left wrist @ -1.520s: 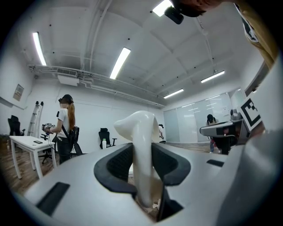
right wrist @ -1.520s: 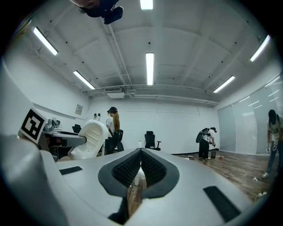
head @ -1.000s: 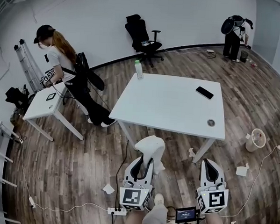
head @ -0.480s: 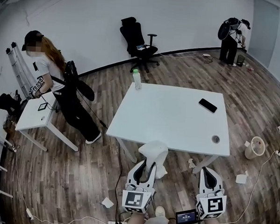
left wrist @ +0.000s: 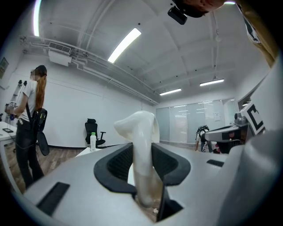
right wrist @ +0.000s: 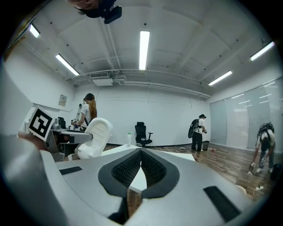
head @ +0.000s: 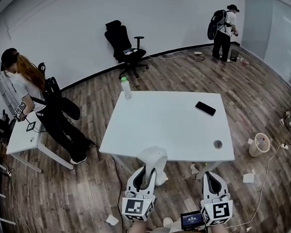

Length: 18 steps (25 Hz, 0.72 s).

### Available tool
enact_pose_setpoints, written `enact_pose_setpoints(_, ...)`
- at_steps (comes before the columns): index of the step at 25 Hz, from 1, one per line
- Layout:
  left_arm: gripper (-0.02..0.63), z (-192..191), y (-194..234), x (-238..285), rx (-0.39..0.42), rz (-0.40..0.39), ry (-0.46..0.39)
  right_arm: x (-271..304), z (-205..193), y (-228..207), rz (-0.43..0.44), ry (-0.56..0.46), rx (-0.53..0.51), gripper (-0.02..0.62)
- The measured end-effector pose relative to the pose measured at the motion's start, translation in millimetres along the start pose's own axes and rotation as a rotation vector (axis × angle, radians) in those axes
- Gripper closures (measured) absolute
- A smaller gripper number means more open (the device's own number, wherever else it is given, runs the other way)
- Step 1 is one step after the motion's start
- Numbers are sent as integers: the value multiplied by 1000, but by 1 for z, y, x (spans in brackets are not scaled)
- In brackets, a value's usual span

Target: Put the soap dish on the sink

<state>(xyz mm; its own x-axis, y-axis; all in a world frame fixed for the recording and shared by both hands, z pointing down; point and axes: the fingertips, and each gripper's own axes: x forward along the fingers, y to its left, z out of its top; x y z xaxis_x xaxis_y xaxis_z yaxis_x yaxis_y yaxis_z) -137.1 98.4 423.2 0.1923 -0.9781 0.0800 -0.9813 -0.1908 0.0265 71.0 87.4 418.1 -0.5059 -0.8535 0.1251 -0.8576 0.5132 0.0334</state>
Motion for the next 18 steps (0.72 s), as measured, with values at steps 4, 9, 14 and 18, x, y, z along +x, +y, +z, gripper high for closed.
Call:
enact_pose_setpoints(4,477,2,2,12,5,-21,0,9,4,-6,-26,-8,2,587)
enact_pose_setpoints(9,477,1,4,23,-1,-27,1,20,1,-5,-15,0,-3,586)
enact_pose_setpoints(14,477,0,9,43,-4,-24,4,42,2,-8,17,2,0,586)
enact_pose_setpoints(18,477,-3,12,66,-8,-20,17,65,1,-22,13,9,-4,584)
